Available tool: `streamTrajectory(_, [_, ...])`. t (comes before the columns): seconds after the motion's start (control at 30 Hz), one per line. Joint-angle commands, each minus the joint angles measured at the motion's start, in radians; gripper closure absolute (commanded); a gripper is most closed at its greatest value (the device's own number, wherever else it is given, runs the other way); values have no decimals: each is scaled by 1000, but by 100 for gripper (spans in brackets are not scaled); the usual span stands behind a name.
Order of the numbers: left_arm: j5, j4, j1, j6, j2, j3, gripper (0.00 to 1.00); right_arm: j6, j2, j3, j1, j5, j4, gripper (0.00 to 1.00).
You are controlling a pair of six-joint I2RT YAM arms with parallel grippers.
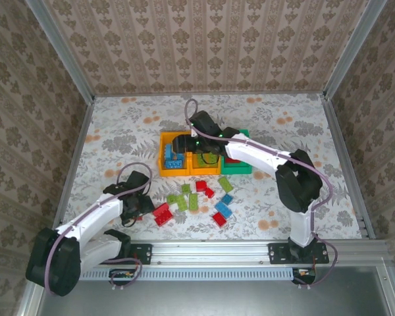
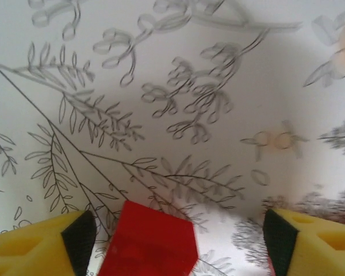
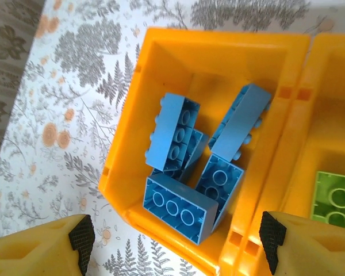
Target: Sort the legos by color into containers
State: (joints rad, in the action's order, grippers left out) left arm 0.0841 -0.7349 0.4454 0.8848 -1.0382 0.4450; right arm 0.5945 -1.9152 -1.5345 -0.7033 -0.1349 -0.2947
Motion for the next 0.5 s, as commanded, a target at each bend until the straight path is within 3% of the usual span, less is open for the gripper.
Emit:
streamTrajectory(0.0, [-13,-4,5,16,3,-26,33,-21,62,46,24,30,25,21])
streamTrajectory(0.2, [-11,12,34,16,12,-29,56,-20,98,107,50,31,31,20])
streamTrajectory(0.47, [-9,39,35,12,-8,-7,62,-33,150,186,66,53,29,20])
